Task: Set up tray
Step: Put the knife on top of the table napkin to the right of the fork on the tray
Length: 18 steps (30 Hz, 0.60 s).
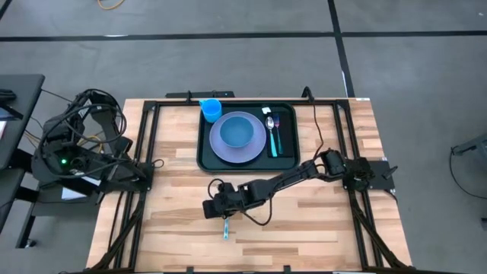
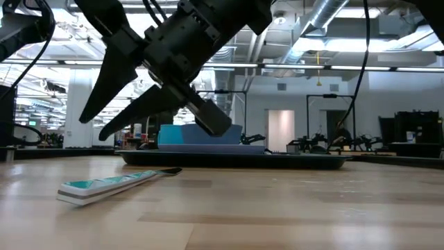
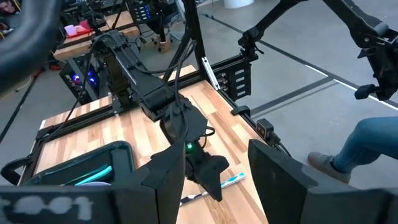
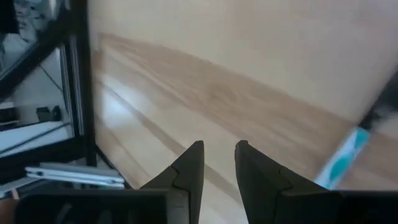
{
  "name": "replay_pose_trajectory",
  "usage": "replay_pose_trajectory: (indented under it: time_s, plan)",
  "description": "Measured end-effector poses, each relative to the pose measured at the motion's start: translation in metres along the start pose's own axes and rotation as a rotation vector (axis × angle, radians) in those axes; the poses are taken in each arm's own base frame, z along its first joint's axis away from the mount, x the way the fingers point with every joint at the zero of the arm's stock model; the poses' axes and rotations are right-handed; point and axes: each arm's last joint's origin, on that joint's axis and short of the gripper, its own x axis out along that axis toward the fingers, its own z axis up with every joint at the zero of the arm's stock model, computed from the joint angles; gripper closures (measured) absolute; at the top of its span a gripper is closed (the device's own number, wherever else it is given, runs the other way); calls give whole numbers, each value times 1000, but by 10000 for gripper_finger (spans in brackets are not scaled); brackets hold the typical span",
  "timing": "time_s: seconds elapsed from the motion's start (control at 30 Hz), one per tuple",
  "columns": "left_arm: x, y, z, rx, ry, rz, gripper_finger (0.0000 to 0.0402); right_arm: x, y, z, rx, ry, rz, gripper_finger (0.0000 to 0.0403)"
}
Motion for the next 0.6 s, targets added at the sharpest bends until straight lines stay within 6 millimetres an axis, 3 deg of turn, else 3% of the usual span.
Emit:
replay_pose_trajectory:
  time_s: [0.17,0.6]
  plan:
    - [0,0,0,-1,0,0,235,-1,-5,-7,25,34,-57,320]
    - [0,0,0,-5,-1,0,235,-35,-6,-2,73,67,-232,320]
